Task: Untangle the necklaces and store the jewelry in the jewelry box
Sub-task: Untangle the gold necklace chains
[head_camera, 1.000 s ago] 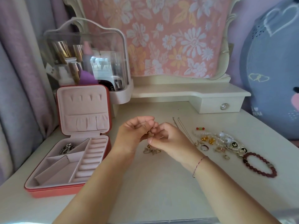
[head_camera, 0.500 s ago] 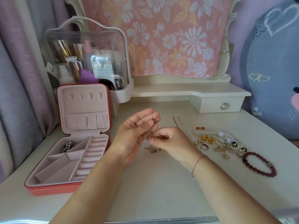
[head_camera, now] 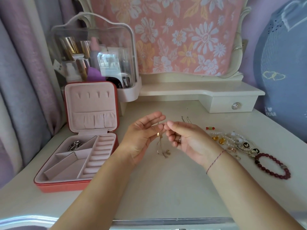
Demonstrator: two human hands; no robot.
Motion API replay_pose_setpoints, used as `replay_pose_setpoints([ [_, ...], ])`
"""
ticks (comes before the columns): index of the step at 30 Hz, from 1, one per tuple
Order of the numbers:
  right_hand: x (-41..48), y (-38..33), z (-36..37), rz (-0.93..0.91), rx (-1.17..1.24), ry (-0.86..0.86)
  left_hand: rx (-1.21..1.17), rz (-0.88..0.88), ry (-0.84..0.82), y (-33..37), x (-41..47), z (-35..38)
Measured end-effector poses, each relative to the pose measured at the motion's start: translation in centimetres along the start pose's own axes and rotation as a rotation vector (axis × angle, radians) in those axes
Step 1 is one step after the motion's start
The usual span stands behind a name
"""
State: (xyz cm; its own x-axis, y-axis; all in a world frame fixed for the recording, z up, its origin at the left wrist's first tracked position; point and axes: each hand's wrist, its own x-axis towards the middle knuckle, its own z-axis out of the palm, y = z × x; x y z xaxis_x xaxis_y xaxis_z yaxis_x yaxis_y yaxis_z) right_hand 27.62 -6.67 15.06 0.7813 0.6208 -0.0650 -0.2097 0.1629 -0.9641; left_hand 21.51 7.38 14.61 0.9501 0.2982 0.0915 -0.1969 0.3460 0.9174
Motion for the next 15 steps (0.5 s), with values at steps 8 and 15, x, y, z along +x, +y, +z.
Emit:
replay_pose_setpoints([
  [8,0.20,0.41,-0.14,-0.030,-0.153,0.013,-0.087,0.012,-0.056,0.22,-0.05,0.18],
  [15,0.04,0.70,-0.09,0.009,-0.256,-0.075,-0.074,0.039,-0.064,0.32,-0.06,0.16],
])
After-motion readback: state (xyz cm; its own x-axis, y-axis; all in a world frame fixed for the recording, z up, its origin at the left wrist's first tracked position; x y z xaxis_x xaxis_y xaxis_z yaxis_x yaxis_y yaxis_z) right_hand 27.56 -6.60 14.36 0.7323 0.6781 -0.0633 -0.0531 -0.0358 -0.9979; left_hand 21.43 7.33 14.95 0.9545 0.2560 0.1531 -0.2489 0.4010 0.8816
